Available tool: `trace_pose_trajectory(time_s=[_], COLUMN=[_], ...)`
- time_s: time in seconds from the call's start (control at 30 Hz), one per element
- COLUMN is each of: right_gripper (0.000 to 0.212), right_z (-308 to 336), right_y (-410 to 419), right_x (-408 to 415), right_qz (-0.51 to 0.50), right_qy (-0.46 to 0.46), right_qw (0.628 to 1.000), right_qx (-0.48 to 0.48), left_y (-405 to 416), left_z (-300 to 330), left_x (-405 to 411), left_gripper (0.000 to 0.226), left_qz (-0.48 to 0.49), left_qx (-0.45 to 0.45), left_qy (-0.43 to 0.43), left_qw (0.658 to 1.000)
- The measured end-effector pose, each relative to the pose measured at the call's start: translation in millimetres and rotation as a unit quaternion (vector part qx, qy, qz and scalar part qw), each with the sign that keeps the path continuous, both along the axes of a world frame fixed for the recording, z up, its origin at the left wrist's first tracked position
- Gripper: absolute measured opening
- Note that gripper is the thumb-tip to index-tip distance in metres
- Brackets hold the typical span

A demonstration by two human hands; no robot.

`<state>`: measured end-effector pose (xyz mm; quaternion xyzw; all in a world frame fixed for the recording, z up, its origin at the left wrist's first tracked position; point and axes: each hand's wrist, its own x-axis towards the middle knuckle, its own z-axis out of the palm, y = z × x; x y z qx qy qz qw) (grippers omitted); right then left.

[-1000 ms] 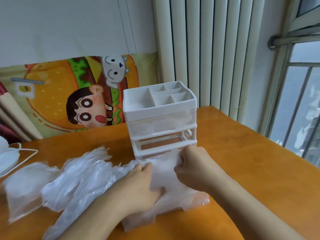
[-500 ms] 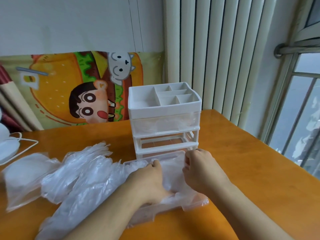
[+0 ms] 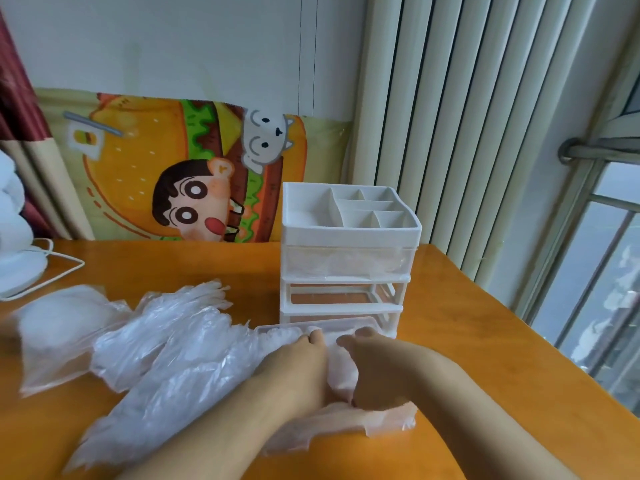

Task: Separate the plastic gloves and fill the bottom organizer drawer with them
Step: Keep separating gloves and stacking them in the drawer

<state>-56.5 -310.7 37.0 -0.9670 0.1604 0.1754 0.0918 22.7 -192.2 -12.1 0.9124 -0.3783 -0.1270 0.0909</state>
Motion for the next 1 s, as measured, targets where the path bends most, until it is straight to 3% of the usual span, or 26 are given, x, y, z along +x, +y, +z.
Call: trace_pose_trajectory(time_s=[0.23, 0.33, 0.53, 0.73, 0.8, 0.87, 0.93, 1.0], right_gripper=[0.092, 0.092, 0.075, 0.070, 0.083, 0.102, 0.095, 0.086], right_z=[-8.0, -7.1, 0.3, 6.5, 3.9, 3.0, 0.6, -1.2], right_y=[-1.9, 4.7, 9.8, 10.0, 8.9, 11.0, 12.5, 14.3], right_x=[18.7, 23.3, 22.2, 12.7, 13.3, 14.6, 17.5, 19.2], right_qz=[-0.001, 0.005, 0.017, 0.027, 0.023, 0.027, 0.053, 0.069], right_qy=[0.061, 0.089, 0.133, 0.141, 0.135, 0.139, 0.138, 0.129], right_qw=[0.997, 0.994, 0.985, 0.983, 0.985, 0.984, 0.982, 0.983], right_qx=[-0.048, -0.069, -0.110, -0.112, -0.109, -0.112, -0.116, -0.115], left_y=[10.9, 10.1, 4.5, 16.7, 19.6, 15.4, 7.2, 1.5], left_z=[24.4, 33.9, 27.0, 36.5, 47.6, 53.4, 51.6, 43.4], left_x=[6.0, 2.3, 3.5, 2.1, 2.2, -4.1, -14.8, -23.1], left_gripper=[0.098, 0.083, 0.107, 0.102, 0.089, 0.063, 0.038, 0.042], left_qz=[0.026, 0.053, 0.063, -0.007, -0.005, 0.003, 0.006, 0.013], left_qx=[0.076, 0.110, 0.123, 0.090, 0.041, -0.031, -0.061, -0.012], left_qy=[0.056, 0.059, 0.064, 0.070, 0.065, 0.020, 0.003, -0.001], left_qw=[0.995, 0.991, 0.988, 0.993, 0.997, 0.999, 0.998, 1.000])
